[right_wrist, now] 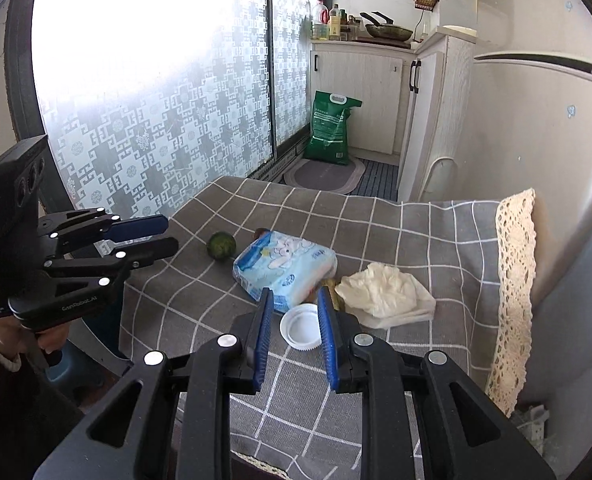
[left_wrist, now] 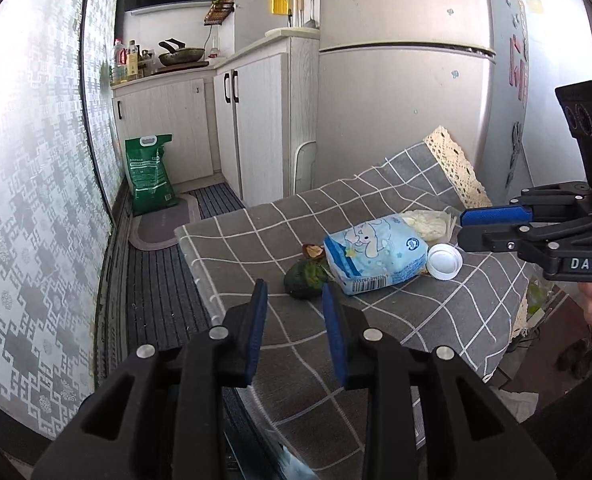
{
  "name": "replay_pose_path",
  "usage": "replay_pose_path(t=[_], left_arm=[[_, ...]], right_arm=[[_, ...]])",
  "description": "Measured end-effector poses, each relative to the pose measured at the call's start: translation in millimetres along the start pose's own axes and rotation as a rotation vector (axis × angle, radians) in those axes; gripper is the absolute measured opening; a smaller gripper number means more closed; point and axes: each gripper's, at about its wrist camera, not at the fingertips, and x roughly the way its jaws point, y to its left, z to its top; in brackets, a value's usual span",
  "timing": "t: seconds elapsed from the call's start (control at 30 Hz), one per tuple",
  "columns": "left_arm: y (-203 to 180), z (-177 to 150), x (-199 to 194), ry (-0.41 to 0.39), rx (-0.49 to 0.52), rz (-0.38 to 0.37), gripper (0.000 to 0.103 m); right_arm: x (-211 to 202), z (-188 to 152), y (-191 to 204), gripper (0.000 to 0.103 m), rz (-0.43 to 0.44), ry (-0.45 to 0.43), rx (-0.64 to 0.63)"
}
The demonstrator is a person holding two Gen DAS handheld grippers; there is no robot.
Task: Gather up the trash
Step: 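Return both tools to the stool and grasp the green lime with the left gripper, then grasp the white bottle cap with the right gripper while the left gripper holds the lime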
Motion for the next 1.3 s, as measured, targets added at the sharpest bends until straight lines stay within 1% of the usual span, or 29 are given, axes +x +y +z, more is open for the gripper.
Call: replay_pose_path(t=[0.03,0.1,0.17,0.33,0.47,0.67,0.73,0.8,0.9,1.13,1.3], left_arm=[[-2.7,0.6,4.8,0.012,0.007,0.002,0.034],[-6.7,1.5,12.7,0.034,0.016,0.007,0.041],[-10.5,2.5,20.4,0.052,0.025,0.023,0.044],[-12.5,4.2,32.5,0.068,0.021,0.049,0.045],[-10.8,6.1,40.9,0.082,0.019,0.075,0.045],[-12.5,8.1,47.8,0.09,0.009,0.076,0.045],[-13.4,8.2,49.7,0.095,0.011,0.076,0.043],[-14.1,7.9,51.3,0.104,0.012,0.075,0.032],[-14.2,8.7,48.4,0.093,0.005,0.065,0.03],[-6.7,14.3,29.2,0.031,-0.053,0.017,0.03],[-3.9,13.9,17.8,0.013,-0.077,-0.005,0.031]], right_arm=[[-0.6,-2.2,-2.0,0.028,0.008,0.002,0.005],[-1.8,-5.5,-5.4,0.03,0.016,0.004,0.01],[-2.0,-9.1,-7.7,0.03,0.023,0.01,0.014],[-3.3,-15.2,-13.3,0.031,0.034,0.018,0.021],[-4.2,-20.2,-16.8,0.034,0.037,0.027,0.024],[-2.5,-25.8,-24.7,0.037,0.042,0.047,0.035],[-1.6,-28.3,-24.8,0.039,0.048,0.053,0.034],[0.1,-30.1,-24.3,0.041,0.054,0.061,0.033],[3.4,-30.9,-23.8,0.041,0.056,0.071,0.034],[7.9,-26.4,-19.2,0.041,0.037,0.072,0.018],[12.1,-21.3,-13.7,0.041,0.03,0.071,0.008]])
